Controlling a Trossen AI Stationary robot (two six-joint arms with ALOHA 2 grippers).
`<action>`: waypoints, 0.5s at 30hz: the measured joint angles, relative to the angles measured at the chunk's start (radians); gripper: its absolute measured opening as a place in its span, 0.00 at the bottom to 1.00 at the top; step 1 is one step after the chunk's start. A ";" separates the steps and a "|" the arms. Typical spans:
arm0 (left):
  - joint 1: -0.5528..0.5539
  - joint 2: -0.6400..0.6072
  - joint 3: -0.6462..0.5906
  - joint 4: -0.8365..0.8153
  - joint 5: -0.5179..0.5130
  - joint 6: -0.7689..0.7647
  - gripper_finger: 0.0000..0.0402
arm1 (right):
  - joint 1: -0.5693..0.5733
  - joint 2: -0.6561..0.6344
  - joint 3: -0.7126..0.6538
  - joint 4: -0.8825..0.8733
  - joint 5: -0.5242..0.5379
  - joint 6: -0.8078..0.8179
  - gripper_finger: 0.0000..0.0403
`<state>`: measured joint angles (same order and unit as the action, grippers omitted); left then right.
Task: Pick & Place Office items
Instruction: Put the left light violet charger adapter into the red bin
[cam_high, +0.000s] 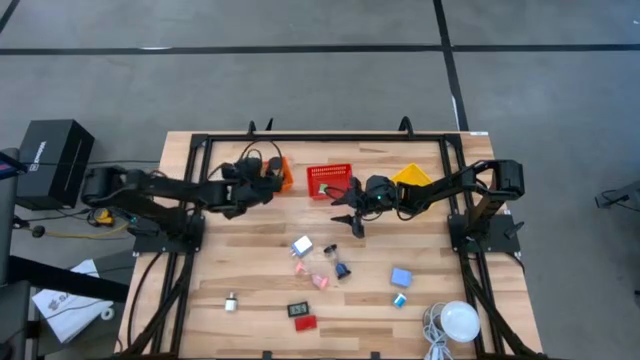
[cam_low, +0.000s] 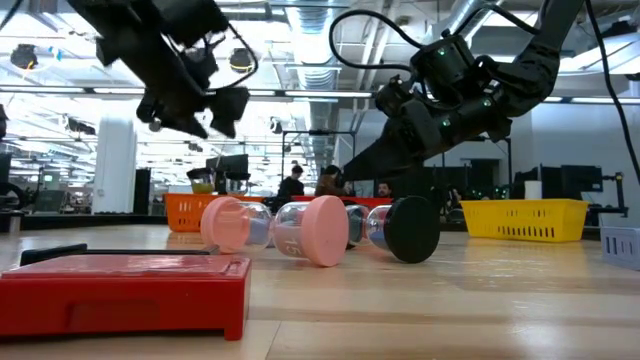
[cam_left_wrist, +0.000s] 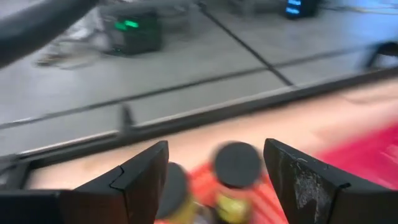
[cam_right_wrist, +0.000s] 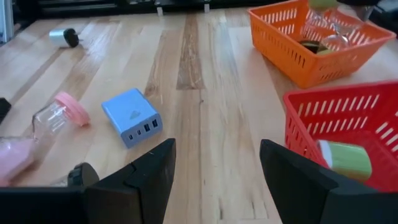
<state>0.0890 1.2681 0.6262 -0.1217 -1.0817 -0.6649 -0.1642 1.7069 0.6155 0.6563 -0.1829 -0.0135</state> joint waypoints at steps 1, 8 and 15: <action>-0.011 -0.024 0.000 0.001 0.037 0.022 0.65 | 0.000 0.000 0.000 0.000 0.000 0.004 0.56; -0.097 -0.116 0.000 0.010 0.231 0.085 0.65 | -0.002 0.000 0.000 0.015 0.000 0.006 0.56; -0.188 -0.090 0.000 0.018 0.374 0.082 0.65 | 0.014 0.000 0.030 -0.013 0.000 0.000 0.56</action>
<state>-0.0990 1.1780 0.6258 -0.1040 -0.7073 -0.5827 -0.1502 1.7069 0.6451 0.6437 -0.1825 -0.0133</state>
